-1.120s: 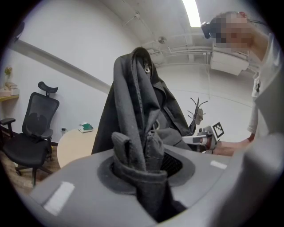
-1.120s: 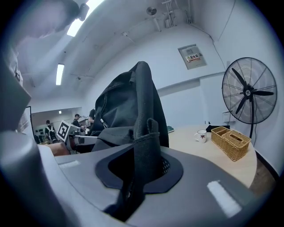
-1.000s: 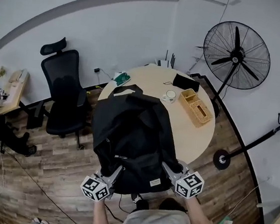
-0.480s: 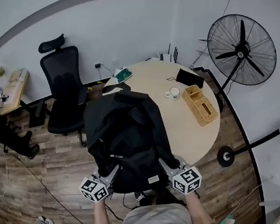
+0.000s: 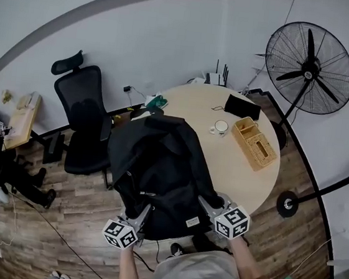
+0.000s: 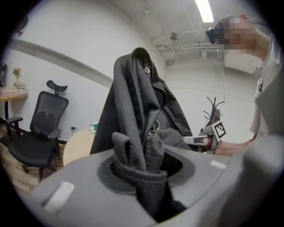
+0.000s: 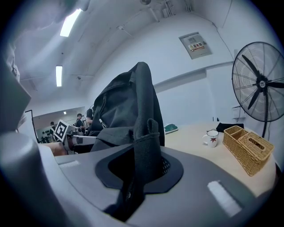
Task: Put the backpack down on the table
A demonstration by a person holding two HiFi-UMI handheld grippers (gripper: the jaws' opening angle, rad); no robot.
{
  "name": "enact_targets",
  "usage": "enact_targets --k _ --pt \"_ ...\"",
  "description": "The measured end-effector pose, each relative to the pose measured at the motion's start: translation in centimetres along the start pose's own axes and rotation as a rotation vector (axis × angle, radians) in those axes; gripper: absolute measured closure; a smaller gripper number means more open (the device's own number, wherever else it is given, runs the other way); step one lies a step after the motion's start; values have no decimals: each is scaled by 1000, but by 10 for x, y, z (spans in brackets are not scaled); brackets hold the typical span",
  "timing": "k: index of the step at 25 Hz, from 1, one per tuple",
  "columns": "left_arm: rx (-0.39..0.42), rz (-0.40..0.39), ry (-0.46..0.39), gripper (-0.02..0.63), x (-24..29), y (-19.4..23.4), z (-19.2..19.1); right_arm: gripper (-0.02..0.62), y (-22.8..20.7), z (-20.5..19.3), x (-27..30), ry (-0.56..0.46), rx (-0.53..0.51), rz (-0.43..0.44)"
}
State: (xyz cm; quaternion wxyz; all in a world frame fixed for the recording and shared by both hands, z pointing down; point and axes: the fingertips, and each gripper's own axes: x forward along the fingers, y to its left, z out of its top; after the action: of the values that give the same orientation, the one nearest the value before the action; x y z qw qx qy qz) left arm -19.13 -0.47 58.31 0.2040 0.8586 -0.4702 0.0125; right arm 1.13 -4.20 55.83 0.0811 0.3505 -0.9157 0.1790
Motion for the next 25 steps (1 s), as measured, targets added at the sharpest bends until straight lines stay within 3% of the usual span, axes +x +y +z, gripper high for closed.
enact_targets --k 12,25 --pt "-29 13 44 423 65 32 -7 546 -62 -5 41 38 23 -15" --pt "-88 40 127 422 107 57 -45 546 -107 -43 70 116 67 -53"
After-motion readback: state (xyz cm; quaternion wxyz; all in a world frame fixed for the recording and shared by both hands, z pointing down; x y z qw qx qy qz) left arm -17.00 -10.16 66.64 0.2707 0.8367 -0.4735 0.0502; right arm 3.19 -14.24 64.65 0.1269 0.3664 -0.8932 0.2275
